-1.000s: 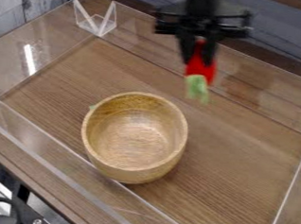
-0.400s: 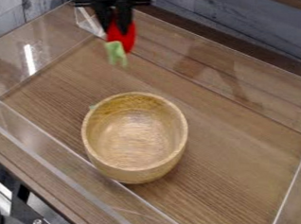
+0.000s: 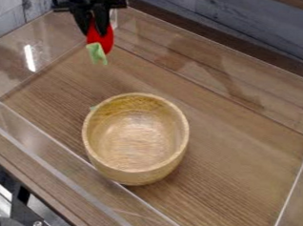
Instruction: Move the red object to the left side of the table
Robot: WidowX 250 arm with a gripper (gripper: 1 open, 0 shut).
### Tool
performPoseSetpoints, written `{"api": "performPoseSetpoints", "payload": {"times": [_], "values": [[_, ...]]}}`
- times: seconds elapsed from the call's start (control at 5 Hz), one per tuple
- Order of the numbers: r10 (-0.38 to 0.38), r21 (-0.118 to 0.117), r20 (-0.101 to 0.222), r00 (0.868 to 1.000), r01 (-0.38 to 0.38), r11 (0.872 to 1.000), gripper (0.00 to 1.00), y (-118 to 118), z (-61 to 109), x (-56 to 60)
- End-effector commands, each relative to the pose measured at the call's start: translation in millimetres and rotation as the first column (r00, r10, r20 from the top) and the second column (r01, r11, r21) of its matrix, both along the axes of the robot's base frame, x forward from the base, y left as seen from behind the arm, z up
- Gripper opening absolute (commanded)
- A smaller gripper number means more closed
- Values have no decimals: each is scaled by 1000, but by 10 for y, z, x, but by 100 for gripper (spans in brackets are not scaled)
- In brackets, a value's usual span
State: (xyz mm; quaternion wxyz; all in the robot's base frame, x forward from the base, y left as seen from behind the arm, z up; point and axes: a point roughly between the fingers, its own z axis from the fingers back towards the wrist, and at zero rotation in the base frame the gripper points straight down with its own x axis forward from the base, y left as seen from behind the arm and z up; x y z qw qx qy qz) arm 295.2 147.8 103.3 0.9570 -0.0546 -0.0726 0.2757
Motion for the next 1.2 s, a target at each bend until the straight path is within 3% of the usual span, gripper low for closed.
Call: {"api": "performPoseSetpoints", "payload": {"times": [0.0,0.2,0.6,1.0], "values": [[29,46,62,998,-32,998,0,173,82,122],[39,47,67,997,-42,998,0,218,7,168],[132,45,78,988,-136,990,0,234,-46,253],[25,40,86,996,-28,999,0,244,97,343]]}}
